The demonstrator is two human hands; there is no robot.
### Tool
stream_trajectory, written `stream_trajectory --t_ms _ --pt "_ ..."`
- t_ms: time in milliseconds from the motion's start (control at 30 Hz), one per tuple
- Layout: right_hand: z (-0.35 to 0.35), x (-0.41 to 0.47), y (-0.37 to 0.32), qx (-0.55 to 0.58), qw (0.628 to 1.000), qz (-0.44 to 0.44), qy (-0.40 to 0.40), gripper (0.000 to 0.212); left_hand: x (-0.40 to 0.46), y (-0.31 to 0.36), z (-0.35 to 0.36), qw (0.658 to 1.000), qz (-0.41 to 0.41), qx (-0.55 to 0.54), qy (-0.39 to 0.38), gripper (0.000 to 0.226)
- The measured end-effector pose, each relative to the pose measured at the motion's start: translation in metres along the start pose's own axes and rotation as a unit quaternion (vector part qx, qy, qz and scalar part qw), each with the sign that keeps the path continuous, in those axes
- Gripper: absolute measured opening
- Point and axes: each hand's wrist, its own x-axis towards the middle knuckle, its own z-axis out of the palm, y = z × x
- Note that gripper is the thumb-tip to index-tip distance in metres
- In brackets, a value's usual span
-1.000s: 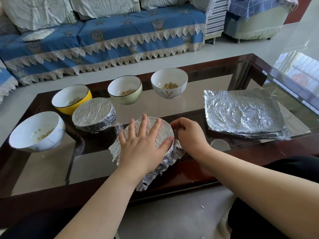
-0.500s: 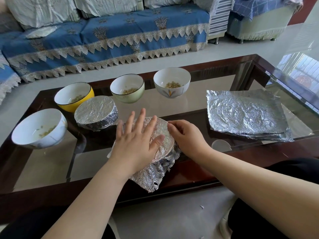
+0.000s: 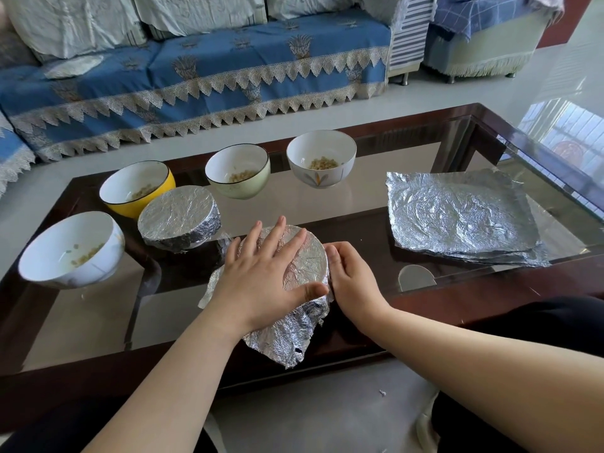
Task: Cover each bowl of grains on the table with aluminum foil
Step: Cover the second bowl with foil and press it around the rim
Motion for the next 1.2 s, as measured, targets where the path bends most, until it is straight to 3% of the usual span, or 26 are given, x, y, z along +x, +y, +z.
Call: stream_trajectory --t_ms 333,633,933,1067,1200 --pt "0.002 0.008 0.001 0.013 0.999 0.031 0.019 0.018 0.002 0.0 0.001 1.0 -0.001 0.0 0.008 0.111" --pt "0.004 0.02 -0.001 0.029 0.999 0.036 -0.014 0.01 0.002 0.002 0.001 1.0 -0.003 0.005 0.01 0.113" --pt "-0.003 0.03 -0.005 -0.106 0.994 0.009 -0.024 0.011 0.002 0.004 0.003 1.0 -0.021 0.005 0.012 0.109" --pt "-0.015 0.036 -0.014 -0.108 0.991 0.079 -0.014 0.02 0.002 0.005 0.003 1.0 -0.028 0.003 0.012 0.107" --pt "-0.029 0.036 -0.024 -0.19 0.971 0.127 -0.078 0.032 0.003 0.005 0.003 0.999 -0.031 0.004 0.01 0.106"
